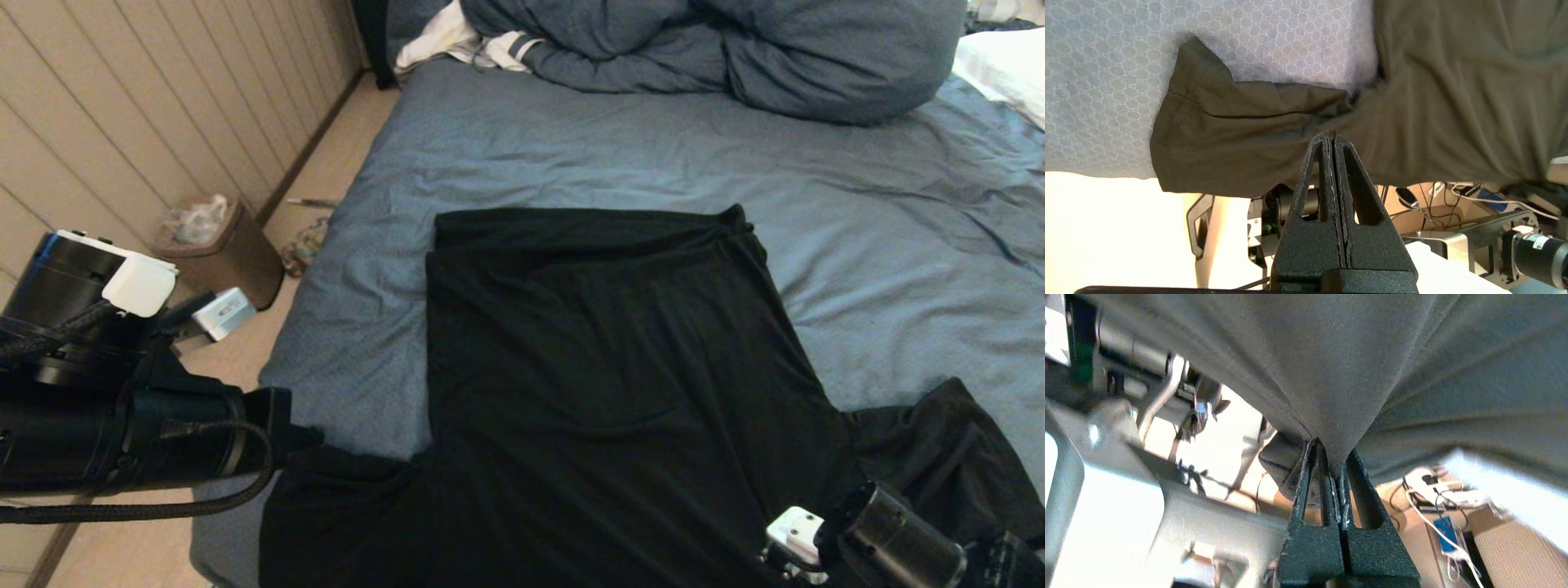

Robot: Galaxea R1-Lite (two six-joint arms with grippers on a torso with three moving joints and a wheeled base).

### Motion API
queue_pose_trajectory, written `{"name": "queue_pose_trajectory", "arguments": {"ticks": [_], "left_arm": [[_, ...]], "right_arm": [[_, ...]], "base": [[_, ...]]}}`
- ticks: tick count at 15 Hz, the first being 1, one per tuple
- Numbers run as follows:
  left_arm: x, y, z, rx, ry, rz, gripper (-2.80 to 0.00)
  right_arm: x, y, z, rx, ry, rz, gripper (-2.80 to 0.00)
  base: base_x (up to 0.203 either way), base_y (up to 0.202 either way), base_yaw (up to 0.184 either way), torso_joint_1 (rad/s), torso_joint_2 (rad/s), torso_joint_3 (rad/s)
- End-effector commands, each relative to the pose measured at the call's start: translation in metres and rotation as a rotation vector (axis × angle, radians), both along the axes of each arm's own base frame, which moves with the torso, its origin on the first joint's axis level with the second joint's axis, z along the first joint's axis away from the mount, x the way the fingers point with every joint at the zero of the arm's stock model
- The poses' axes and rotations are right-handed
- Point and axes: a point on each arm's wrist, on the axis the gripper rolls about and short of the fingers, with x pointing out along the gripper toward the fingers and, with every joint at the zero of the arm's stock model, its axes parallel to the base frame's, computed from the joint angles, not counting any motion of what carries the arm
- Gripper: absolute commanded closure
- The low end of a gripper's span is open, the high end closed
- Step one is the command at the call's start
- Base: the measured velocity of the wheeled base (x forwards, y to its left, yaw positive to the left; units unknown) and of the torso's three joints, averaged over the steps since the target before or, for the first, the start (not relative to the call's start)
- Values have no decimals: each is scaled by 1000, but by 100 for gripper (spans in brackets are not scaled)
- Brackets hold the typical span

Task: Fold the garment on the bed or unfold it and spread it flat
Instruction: Unford the black T-shirt, then fold the black T-shirt

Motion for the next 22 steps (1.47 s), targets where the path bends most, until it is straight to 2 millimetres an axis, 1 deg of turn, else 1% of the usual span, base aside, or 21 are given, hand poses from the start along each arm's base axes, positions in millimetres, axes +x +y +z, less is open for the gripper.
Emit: {"name": "queue_pose_trajectory", "arguments": {"ticks": [1,3,6,10,14,15,17,19,21,22], "left_arm": [[1,-1,0,-1,5,0,0],[2,-1,-1,0,7,-1,0],[3,-2,-1,2,10,-2,0],[5,-3,-3,7,17,-2,0],[9,-5,-4,0,10,-4,0],[10,-6,-4,-11,-1,-9,0],[12,-6,-4,-19,-18,-13,0],[13,-7,-3,-20,-22,-12,0],[12,-7,3,-31,-42,-12,0],[12,-7,7,-36,-53,-12,0]], "right_arm": [[-18,-12,9,3,-1,10,0],[-28,-20,6,-23,35,10,0],[-34,-24,-3,-48,80,19,0],[-47,-31,-11,-65,125,50,0],[-50,-32,-13,-67,127,62,0],[-49,-31,-12,-64,122,63,-280],[-47,-29,-10,-53,110,58,-280],[-44,-28,-3,-22,71,45,-280],[-42,-29,14,51,-32,20,-280],[-37,-31,29,96,-104,-16,-280]], "base": [[0,0,0,0,0,0],[0,0,0,0,0,0],[0,0,0,0,0,0],[0,0,0,0,0,0],[0,0,0,0,0,0],[0,0,0,0,0,0],[0,0,0,0,0,0],[0,0,0,0,0,0],[0,0,0,0,0,0],[0,0,0,0,0,0]]}}
